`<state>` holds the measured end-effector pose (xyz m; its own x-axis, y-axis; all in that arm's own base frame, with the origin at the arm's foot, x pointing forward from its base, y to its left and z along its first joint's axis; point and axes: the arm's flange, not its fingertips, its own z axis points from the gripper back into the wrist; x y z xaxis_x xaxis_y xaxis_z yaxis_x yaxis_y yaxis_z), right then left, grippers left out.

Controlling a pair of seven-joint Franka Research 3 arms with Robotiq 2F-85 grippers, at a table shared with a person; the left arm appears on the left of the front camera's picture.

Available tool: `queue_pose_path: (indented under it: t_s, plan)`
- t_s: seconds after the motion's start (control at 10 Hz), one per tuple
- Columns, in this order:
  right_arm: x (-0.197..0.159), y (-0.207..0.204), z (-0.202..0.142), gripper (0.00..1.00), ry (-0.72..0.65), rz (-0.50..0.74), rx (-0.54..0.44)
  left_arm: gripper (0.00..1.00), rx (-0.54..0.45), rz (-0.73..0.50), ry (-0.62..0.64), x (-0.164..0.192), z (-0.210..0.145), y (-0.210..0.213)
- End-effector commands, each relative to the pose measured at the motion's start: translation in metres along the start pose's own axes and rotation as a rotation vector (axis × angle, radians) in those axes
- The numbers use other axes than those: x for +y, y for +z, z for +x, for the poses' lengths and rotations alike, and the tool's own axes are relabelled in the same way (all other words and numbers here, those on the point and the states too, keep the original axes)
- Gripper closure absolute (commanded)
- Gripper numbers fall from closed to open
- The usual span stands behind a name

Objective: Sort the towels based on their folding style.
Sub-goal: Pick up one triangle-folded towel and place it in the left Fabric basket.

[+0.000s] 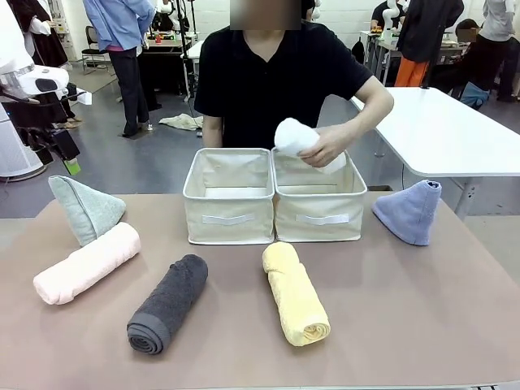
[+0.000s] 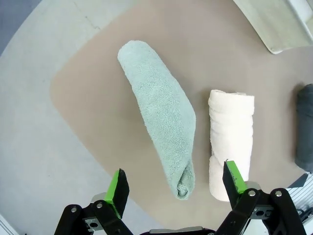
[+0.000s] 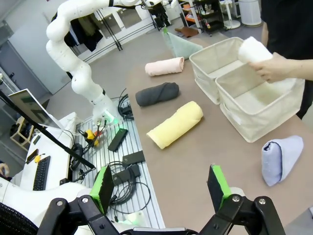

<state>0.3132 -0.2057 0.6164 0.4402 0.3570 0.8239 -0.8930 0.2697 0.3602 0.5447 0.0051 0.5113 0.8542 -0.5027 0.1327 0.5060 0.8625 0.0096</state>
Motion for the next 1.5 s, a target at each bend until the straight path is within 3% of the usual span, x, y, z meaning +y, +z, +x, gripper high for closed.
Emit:
queue_pose_path:
  t_s: [0.0, 0.5, 0.6, 0.9, 1.4]
  plan:
    - [0.000, 0.001, 0.000, 0.00, 0.001, 0.006, -0.012, 0.00, 0.004, -0.003, -0.003, 0.000, 0.000, -0.002]
    - [0.000, 0.001, 0.000, 0.00, 0.001, 0.006, -0.012, 0.00, 0.003, -0.003, 0.000, 0.000, 0.000, -0.002]
    - [0.000, 0.001, 0.000, 0.00, 0.001, 0.006, -0.012, 0.00, 0.050, 0.066, 0.073, -0.010, -0.008, -0.008]
    - [0.000, 0.001, 0.000, 0.00, 0.001, 0.006, -0.012, 0.00, 0.123, 0.093, 0.183, -0.014, -0.008, -0.022]
    - [0.000, 0.001, 0.000, 0.00, 0.001, 0.006, -0.012, 0.00, 0.160, 0.077, 0.240, 0.002, 0.010, -0.050]
